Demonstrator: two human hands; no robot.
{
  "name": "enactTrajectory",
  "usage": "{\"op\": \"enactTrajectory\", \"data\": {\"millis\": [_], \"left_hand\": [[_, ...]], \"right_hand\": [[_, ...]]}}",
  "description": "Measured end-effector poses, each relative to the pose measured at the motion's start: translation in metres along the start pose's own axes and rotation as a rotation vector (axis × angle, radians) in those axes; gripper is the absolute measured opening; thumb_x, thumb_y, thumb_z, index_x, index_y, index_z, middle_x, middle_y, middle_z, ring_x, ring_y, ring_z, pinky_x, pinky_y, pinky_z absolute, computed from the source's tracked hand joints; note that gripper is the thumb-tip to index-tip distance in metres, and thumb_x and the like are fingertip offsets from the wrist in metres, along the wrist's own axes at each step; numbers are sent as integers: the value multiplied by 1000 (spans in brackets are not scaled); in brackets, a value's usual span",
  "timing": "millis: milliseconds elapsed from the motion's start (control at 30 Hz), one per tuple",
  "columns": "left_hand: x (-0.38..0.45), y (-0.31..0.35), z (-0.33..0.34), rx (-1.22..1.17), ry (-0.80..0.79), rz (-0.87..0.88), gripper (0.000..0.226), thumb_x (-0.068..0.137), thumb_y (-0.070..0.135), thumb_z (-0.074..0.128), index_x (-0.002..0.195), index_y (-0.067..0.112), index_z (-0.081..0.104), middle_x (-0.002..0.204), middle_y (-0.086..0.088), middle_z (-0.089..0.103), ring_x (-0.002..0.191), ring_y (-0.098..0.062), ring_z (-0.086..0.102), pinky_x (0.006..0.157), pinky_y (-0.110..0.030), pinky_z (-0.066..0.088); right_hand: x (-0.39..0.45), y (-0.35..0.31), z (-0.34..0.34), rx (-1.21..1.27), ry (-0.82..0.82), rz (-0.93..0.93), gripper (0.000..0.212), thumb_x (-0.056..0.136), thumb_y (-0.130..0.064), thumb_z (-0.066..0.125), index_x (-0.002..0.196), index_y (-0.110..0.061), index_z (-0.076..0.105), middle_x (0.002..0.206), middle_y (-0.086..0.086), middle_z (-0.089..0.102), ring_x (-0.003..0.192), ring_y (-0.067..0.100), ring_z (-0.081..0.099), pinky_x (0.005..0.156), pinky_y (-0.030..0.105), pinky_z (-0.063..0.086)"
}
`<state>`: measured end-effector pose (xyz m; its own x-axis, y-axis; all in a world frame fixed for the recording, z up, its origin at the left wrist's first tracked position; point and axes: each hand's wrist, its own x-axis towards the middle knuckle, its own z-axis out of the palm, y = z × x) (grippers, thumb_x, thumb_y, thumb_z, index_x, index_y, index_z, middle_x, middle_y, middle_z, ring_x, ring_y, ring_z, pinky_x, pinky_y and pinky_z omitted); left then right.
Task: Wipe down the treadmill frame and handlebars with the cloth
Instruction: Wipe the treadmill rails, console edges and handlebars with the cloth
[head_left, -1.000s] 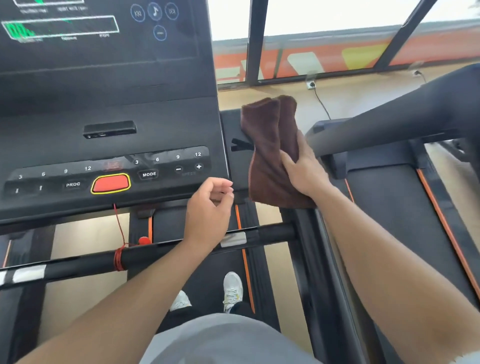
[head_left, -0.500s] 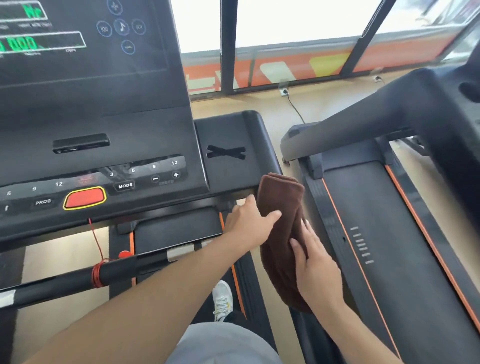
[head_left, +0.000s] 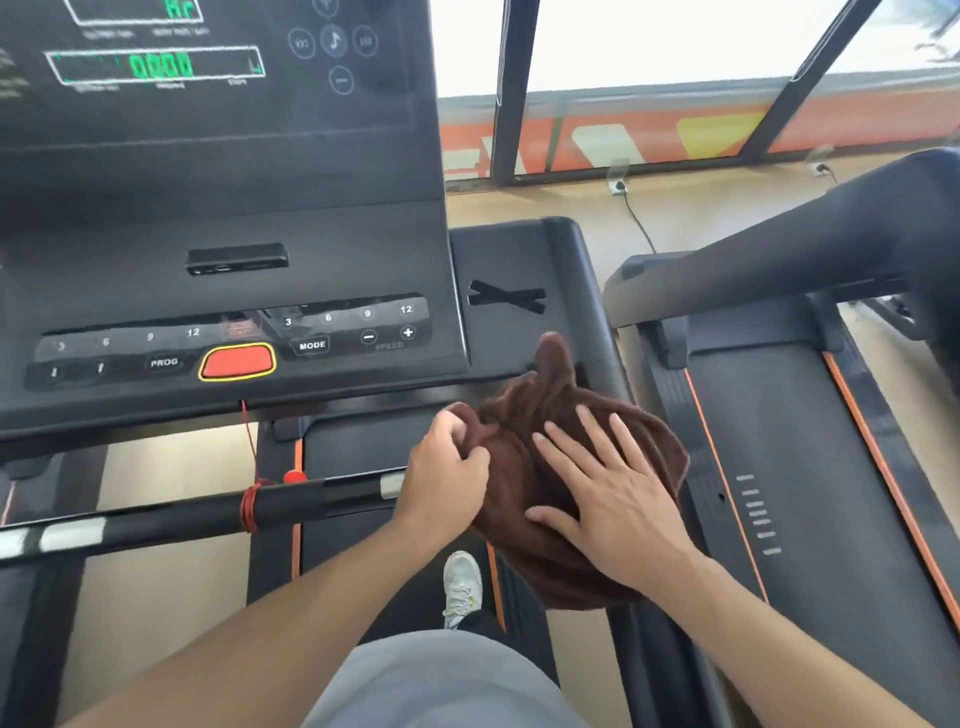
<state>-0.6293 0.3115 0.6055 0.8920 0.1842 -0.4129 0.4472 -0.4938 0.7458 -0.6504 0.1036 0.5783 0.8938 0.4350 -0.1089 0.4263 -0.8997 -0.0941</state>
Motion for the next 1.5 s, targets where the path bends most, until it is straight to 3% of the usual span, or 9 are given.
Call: {"op": "enactTrajectory", "data": {"millis": [133, 333, 500, 600, 833, 967, 1067, 1200, 1500], "left_hand": [[-5, -29, -20, 57, 83, -28, 15, 92, 16, 62, 89, 16, 48, 78, 6, 58, 75, -18, 56, 63, -34, 38], [-11, -67, -63, -58, 264, -132, 18, 94, 23, 67, 100, 22, 51, 85, 13, 63, 77, 4, 57, 65, -23, 41], [-34, -111, -104, 28, 404, -120, 31, 90, 29, 73, 105, 38, 48, 90, 14, 65, 81, -11, 63, 76, -32, 51], [-40, -134, -131, 126, 472, -38, 21, 92, 19, 69, 110, 27, 60, 103, 11, 64, 93, -16, 62, 85, -36, 53], [-41, -155, -158, 132, 401, 75, 22, 90, 10, 69, 110, 20, 68, 97, 19, 59, 99, -14, 59, 93, -33, 49], [-38, -146, -151, 84, 502, 190, 33, 82, 12, 76, 110, 19, 59, 106, 9, 59, 101, -13, 57, 93, -32, 49], [-28, -129, -136, 254, 326, 363, 49, 77, 16, 73, 123, 16, 57, 124, 3, 59, 118, -18, 54, 108, -36, 41], [-9, -98, -88, 741, -121, 350, 95, 77, 62, 67, 155, 22, 30, 145, 2, 50, 136, -23, 43, 121, -43, 22], [18, -28, 18, 830, -228, 490, 66, 81, 50, 72, 132, 15, 48, 121, -7, 61, 111, -30, 60, 91, -45, 44]], "right_hand": [[34, -12, 0, -16, -151, -111, 93, 86, -89, 25, 156, -28, 36, 149, -4, 54, 140, 22, 49, 122, 47, 26], [79, -58, 7, -72, -211, -66, 83, 75, -98, 23, 119, -35, 55, 106, -9, 70, 97, 18, 69, 81, 36, 48], [101, -129, 14, 18, -167, -242, 82, 81, -92, 33, 121, -24, 56, 111, -4, 68, 103, 21, 68, 85, 38, 49], [126, -203, 23, 76, -188, -306, 82, 83, -86, 45, 126, -17, 52, 118, 1, 67, 109, 24, 67, 86, 38, 48], [140, -226, 24, 12, -259, -349, 91, 64, -88, 64, 119, -18, 47, 105, -2, 65, 94, 26, 70, 64, 39, 44], [138, -206, 17, -55, -304, -304, 51, 83, -54, 68, 115, -22, 44, 102, 0, 69, 89, 31, 71, 64, 38, 41], [125, -167, 8, -69, -349, -201, 39, 86, -49, 63, 111, -24, 47, 101, -2, 69, 88, 30, 70, 66, 37, 40], [98, -98, -7, -130, -367, -107, 32, 86, -43, 61, 112, -27, 49, 101, -5, 70, 87, 26, 69, 70, 36, 45], [66, -10, -24, -257, -273, -170, 35, 84, -45, 67, 108, -23, 55, 100, -6, 69, 96, 19, 69, 105, 33, 41]]}}
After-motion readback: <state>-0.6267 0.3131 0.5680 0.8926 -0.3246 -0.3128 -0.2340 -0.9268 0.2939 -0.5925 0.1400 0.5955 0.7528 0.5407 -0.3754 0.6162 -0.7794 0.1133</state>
